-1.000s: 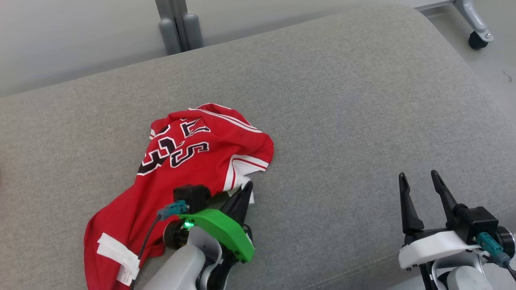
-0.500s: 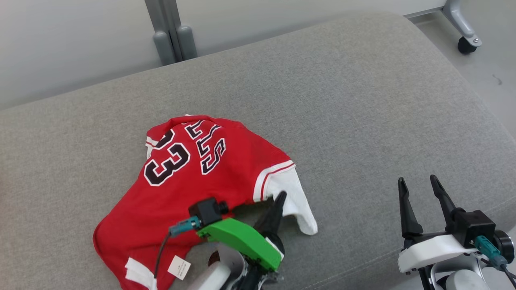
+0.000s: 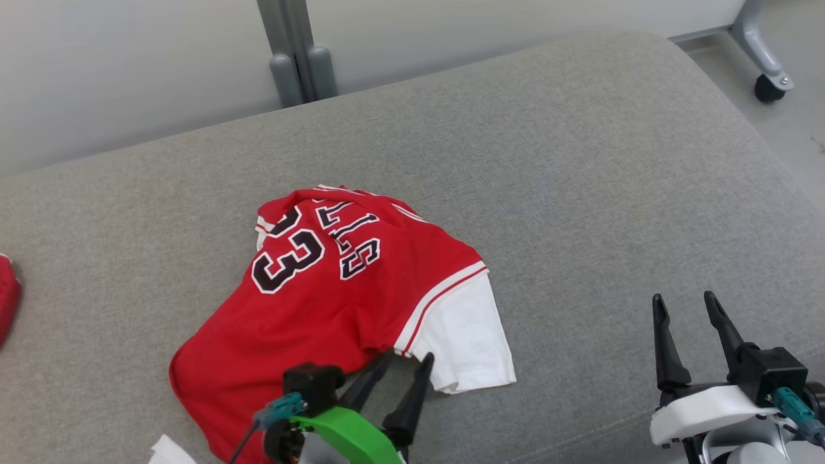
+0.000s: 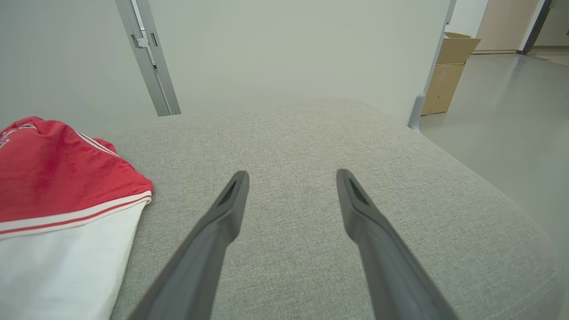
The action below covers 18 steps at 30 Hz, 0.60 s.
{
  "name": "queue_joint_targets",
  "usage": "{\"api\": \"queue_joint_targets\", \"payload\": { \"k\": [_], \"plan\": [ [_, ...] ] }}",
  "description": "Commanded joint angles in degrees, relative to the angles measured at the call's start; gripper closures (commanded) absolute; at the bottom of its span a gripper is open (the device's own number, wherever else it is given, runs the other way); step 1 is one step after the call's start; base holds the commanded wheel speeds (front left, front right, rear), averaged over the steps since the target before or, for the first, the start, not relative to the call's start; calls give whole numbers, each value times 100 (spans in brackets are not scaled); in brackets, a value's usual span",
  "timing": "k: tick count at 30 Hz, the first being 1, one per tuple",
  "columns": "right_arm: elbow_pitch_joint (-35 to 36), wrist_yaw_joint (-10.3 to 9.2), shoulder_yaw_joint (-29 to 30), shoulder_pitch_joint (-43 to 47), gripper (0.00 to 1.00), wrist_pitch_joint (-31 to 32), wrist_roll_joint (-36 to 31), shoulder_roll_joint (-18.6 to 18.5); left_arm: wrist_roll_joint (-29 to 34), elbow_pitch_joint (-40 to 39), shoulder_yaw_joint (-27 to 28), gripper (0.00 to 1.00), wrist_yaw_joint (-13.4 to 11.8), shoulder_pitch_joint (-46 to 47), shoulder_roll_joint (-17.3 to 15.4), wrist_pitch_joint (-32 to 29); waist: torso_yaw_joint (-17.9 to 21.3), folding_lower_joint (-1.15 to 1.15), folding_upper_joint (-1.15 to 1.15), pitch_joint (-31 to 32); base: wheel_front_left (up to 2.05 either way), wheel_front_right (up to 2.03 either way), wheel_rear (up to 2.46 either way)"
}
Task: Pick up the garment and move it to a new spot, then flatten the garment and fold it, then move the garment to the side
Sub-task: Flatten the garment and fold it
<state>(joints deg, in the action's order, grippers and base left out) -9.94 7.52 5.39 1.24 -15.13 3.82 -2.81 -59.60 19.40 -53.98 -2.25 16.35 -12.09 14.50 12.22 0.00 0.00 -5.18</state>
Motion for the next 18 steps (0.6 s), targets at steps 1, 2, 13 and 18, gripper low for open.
{"api": "queue_joint_targets", "payload": {
  "k": [1, 2, 13, 18],
  "plan": [
    [34, -6, 51, 99, 0, -3, -35, -14, 268, -158, 126, 0, -168, -195, -188, 53, -186, 0, 0, 145, 0, 0, 0],
    [52, -6, 57, 113, 0, -3, -52, -16, 369, -296, 255, 0, -269, -313, -256, 72, -228, 0, 0, 175, 0, 0, 0],
    [350, -6, 152, 211, 0, -3, -27, -19, 2291, -1543, 2908, 0, -557, -1871, -96, 65, -1025, 0, 0, 498, 0, 0, 0],
    [483, -6, 246, 166, 0, -3, -261, -17, 3140, -1485, 3994, 0, -177, -2305, 154, 65, -1245, 0, 0, 609, 0, 0, 0]
  ]
}}
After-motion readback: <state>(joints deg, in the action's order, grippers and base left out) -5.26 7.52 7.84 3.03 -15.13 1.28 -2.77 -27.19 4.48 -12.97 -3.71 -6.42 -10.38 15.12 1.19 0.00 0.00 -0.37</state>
